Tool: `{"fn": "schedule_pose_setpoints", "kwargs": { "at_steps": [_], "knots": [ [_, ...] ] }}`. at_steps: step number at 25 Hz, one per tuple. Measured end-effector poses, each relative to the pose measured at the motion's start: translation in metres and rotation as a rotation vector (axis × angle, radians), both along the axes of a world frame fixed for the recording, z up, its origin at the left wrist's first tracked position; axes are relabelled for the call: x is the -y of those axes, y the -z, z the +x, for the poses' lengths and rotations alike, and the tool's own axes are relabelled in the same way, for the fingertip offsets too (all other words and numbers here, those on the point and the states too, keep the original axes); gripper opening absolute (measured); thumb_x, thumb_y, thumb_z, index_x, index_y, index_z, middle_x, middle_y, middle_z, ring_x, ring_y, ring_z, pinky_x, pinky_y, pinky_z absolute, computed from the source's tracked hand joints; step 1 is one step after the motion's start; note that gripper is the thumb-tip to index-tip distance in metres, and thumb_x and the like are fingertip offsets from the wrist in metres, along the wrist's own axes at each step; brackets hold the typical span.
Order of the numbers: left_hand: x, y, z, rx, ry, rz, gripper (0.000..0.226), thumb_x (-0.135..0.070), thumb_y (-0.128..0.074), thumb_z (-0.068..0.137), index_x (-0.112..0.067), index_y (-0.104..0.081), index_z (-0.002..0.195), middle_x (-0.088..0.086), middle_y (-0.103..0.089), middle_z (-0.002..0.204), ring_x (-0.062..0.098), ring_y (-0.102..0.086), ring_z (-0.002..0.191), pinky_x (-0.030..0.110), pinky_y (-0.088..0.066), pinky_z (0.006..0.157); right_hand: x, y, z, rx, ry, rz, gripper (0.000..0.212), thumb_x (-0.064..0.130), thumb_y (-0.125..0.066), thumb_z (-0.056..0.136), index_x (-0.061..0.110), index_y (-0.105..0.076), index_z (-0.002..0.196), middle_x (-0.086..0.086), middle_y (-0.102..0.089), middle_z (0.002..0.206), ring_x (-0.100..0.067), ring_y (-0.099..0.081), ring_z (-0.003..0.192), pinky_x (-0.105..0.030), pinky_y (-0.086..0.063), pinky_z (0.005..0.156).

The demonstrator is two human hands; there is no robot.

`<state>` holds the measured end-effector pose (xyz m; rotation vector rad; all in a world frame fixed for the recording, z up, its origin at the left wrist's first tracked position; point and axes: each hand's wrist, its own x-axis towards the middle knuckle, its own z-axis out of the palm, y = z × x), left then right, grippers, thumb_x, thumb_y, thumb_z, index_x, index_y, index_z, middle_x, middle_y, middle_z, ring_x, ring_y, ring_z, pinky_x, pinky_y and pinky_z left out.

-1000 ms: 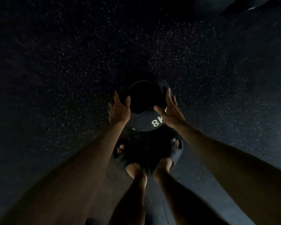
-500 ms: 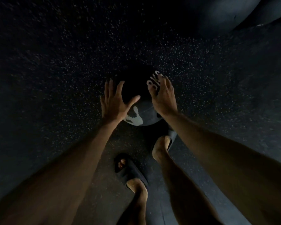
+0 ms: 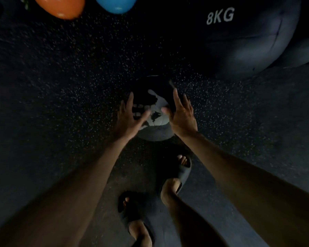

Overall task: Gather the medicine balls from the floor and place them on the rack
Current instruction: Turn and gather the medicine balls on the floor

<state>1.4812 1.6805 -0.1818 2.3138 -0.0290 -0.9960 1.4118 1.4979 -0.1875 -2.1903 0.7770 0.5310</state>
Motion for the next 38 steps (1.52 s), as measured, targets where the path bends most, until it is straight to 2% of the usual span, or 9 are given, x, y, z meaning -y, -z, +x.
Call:
{"fn": "schedule_pose_setpoints", "kwargs": {
  "at_steps": [3, 7, 13, 16, 19, 22, 26, 32, 38],
  "knots": [
    [0.018, 0.003, -0.002, 0.006, 0.026, 0.0, 0.101, -0.086, -0.045, 0.075, -0.048, 0.006, 0.153, 0.013, -0.006, 0.165, 0.042, -0.017, 0.148, 0.064, -0.027, 0.114, 0.018, 0.002, 0.024, -0.011, 0.156, 0.043, 0.078, 0.065, -0.041, 0.096, 0.033, -0.009, 0.158, -0.012, -0.014, 0.164, -0.038, -0.02, 0.148, -0.058, -0.035, 0.112],
    [0.065, 0.006, 0.062, -0.06, -0.067, 0.083, 0.087, -0.072, -0.05, 0.086, -0.05, 0.0, 0.154, 0.022, -0.019, 0.157, 0.047, -0.032, 0.138, 0.057, -0.039, 0.105, 0.029, 0.0, 0.023, 0.002, 0.152, 0.104, 0.091, 0.063, -0.054, 0.091, 0.035, 0.002, 0.158, -0.006, -0.001, 0.167, -0.034, -0.012, 0.152, -0.055, -0.032, 0.113],
    [0.1, 0.02, 0.151, 0.005, -0.254, 0.148, 0.075, -0.067, -0.043, 0.093, -0.029, -0.026, 0.154, 0.017, -0.035, 0.151, 0.04, -0.04, 0.135, 0.049, -0.04, 0.105, 0.011, -0.006, 0.075, 0.058, 0.264, 0.18, 0.105, 0.045, -0.065, 0.091, 0.028, 0.016, 0.157, -0.011, -0.022, 0.163, -0.033, -0.037, 0.142, -0.044, -0.042, 0.11],
    [0.094, 0.013, 0.162, 0.094, -0.149, 0.091, 0.075, -0.063, -0.043, 0.095, -0.026, -0.022, 0.156, 0.016, -0.027, 0.158, 0.037, -0.03, 0.143, 0.048, -0.034, 0.111, 0.014, -0.011, 0.129, -0.034, 0.223, 0.049, 0.102, 0.057, -0.059, 0.091, 0.028, 0.013, 0.157, -0.018, -0.033, 0.153, -0.039, -0.044, 0.133, -0.049, -0.046, 0.098],
    [0.079, 0.006, 0.157, 0.137, -0.045, -0.055, 0.081, -0.056, -0.053, 0.093, -0.028, -0.014, 0.158, 0.018, -0.011, 0.163, 0.035, -0.017, 0.149, 0.046, -0.033, 0.113, 0.026, -0.017, 0.184, -0.075, 0.246, -0.013, 0.09, 0.062, -0.05, 0.093, 0.025, -0.002, 0.159, -0.019, -0.034, 0.153, -0.038, -0.04, 0.137, -0.048, -0.043, 0.101],
    [0.081, 0.009, 0.186, 0.173, -0.01, -0.082, 0.088, -0.057, -0.057, 0.088, -0.026, -0.015, 0.158, 0.014, -0.01, 0.165, 0.032, -0.019, 0.149, 0.044, -0.035, 0.112, 0.03, -0.021, 0.21, -0.027, 0.238, -0.02, 0.075, 0.048, -0.053, 0.097, 0.021, -0.017, 0.157, -0.016, -0.038, 0.15, -0.034, -0.042, 0.135, -0.045, -0.042, 0.102],
    [0.098, 0.009, 0.238, 0.196, -0.03, -0.018, 0.078, -0.054, -0.057, 0.092, -0.019, -0.026, 0.155, 0.013, -0.029, 0.158, 0.028, -0.033, 0.143, 0.042, -0.037, 0.111, 0.026, -0.02, 0.205, 0.04, 0.123, -0.084, 0.078, 0.035, -0.057, 0.097, 0.02, -0.012, 0.158, -0.013, -0.038, 0.149, -0.029, -0.04, 0.135, -0.042, -0.04, 0.107],
    [0.102, -0.008, 0.242, 0.096, 0.108, -0.004, 0.083, -0.036, -0.065, 0.093, -0.03, -0.013, 0.158, 0.014, -0.003, 0.166, 0.037, -0.016, 0.15, 0.047, -0.029, 0.116, 0.027, -0.031, 0.232, -0.016, 0.113, -0.126, 0.072, 0.023, -0.051, 0.1, 0.016, -0.01, 0.159, -0.008, -0.036, 0.153, -0.026, -0.035, 0.139, -0.042, -0.039, 0.108],
    [0.074, -0.104, 0.226, -0.017, 0.203, 0.119, 0.054, -0.033, -0.057, 0.098, -0.015, -0.04, 0.146, 0.015, -0.05, 0.143, 0.031, -0.054, 0.126, 0.039, -0.047, 0.1, 0.02, -0.136, 0.223, -0.061, -0.056, -0.056, 0.038, 0.023, -0.048, 0.101, 0.015, -0.044, 0.138, -0.011, -0.062, 0.127, -0.029, -0.061, 0.111, -0.043, -0.054, 0.089]
  ]
}}
